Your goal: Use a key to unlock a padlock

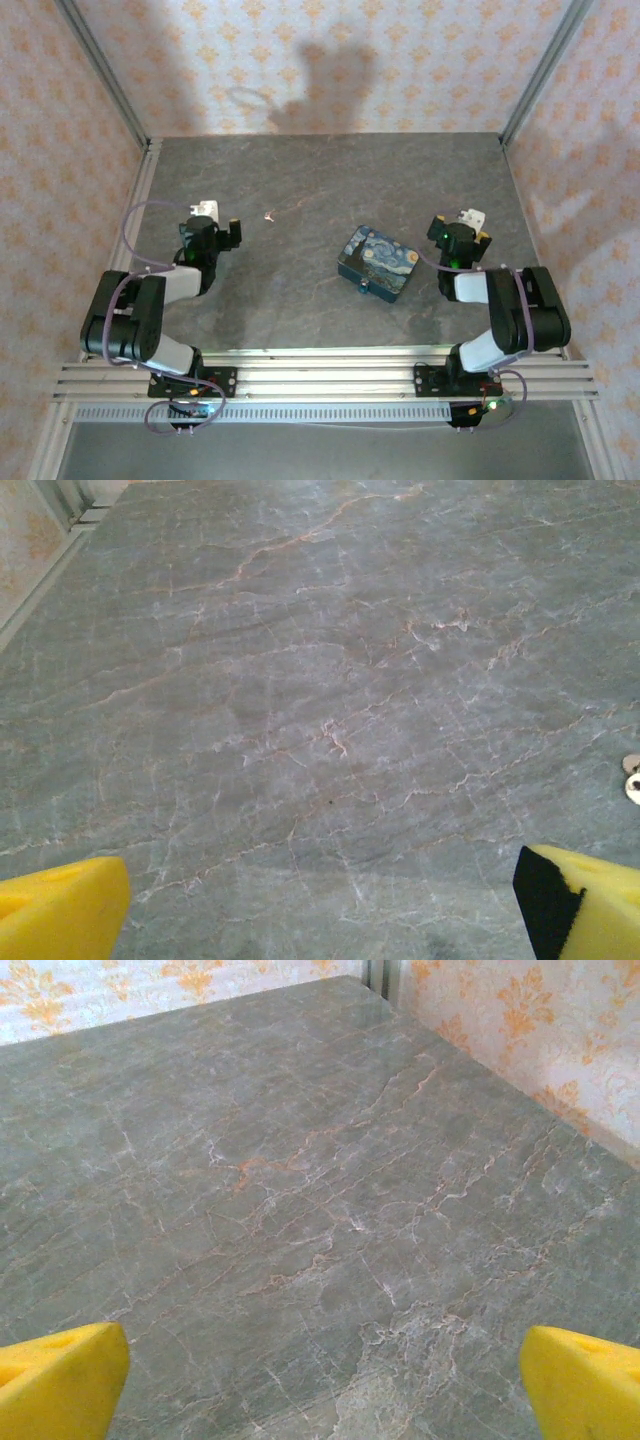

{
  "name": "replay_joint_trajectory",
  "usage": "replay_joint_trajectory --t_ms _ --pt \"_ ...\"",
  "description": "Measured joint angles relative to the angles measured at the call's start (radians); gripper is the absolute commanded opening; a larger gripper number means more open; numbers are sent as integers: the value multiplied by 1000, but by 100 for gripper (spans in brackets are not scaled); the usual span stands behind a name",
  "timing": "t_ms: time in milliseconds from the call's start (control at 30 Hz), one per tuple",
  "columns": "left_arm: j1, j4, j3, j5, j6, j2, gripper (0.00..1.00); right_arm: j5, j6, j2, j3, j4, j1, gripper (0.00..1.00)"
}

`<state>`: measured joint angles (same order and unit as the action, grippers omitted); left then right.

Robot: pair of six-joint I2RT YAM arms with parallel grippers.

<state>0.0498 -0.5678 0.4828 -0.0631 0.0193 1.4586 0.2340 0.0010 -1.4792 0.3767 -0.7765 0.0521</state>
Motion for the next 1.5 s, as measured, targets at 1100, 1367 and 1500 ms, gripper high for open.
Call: replay_joint_trajectory --t_ms 1100,1367,1500 --pt "559 737 634 566 -414 318 50 -301 872 386 281 1384 356 76" --pt "555 748 750 598 -426 408 26 -328 840 207 385 1291 356 65" --pt "517 766 830 604 -432 468 18 -323 778 24 548 1287 353 62"
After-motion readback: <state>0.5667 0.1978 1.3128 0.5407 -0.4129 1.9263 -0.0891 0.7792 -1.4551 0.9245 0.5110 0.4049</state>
